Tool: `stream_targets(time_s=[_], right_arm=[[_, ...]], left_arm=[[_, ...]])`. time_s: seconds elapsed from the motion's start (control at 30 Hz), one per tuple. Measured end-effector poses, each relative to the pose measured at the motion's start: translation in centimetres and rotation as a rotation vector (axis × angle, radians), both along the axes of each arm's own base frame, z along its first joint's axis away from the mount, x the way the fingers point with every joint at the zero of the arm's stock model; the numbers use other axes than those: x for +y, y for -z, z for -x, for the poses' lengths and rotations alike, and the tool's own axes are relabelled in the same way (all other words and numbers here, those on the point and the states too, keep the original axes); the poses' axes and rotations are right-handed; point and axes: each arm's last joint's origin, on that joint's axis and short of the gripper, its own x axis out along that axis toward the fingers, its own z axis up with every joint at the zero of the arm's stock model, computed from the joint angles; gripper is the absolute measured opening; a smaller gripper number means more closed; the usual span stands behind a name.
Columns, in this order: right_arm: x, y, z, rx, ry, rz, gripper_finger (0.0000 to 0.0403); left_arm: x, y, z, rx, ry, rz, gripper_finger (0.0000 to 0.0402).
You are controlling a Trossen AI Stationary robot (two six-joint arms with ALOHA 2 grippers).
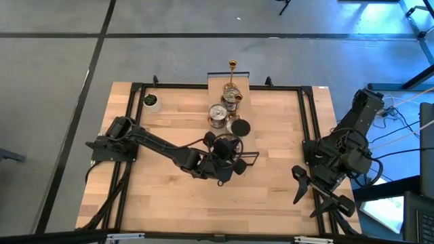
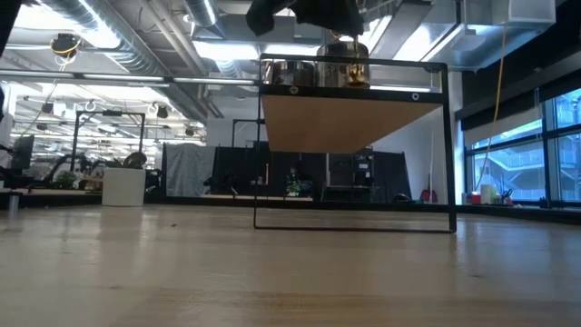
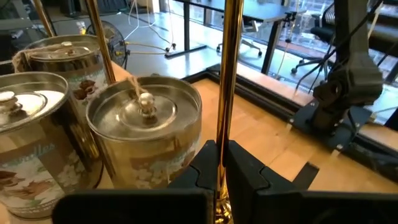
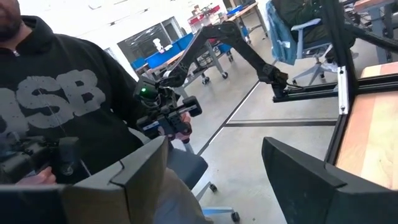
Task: Pick & Place candle stick holders
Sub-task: Put the gold candle holder on the shelf
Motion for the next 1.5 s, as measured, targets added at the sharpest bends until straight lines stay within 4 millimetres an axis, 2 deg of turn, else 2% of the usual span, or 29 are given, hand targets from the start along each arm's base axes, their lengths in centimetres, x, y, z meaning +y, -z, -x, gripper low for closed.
stream_targets(time_s=[1.03, 1.5], right_arm=[[0.03, 0.0, 0.03, 0.006, -0.013, -0.005, 0.0265], [0.01, 0.0, 0.03, 0.006, -0.012, -0.005, 0.0265]], left_arm=[[-0.07, 0.46, 0.27, 0.026, 0.003, 0.022, 0.0007], [-0.05, 0.62, 0.33, 0.043, 0.003, 0.017, 0.0019]])
